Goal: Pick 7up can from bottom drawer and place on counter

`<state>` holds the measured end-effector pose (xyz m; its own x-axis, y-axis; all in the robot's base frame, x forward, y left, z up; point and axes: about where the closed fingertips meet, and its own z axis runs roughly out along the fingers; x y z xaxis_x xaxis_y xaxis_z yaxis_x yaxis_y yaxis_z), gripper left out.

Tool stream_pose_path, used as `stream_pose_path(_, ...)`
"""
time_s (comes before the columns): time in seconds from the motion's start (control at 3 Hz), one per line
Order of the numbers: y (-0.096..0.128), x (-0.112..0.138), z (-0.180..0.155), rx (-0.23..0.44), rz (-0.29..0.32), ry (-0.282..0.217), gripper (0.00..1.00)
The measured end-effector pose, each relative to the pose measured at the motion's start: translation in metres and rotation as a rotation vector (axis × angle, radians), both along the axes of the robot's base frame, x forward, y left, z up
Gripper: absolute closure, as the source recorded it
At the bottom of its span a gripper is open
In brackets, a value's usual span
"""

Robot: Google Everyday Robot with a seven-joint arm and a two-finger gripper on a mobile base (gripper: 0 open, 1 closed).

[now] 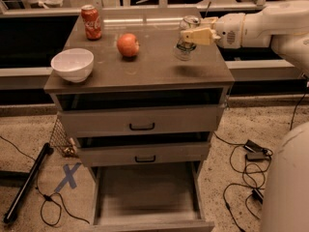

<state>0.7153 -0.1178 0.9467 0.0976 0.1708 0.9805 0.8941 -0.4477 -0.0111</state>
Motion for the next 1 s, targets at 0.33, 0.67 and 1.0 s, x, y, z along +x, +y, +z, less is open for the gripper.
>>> stream_pose_path(0.33, 0.002, 0.015, -0.010, -0.037, -0.017, -0.049, 1.00)
stream_pose_path(0.67, 0.004, 0.024, -0.022, -0.092, -0.036, -0.052, 1.00)
stream_pose_path(1.0, 0.006, 0.030, -0.039, -0.142, -0.048, -0.038, 1.00)
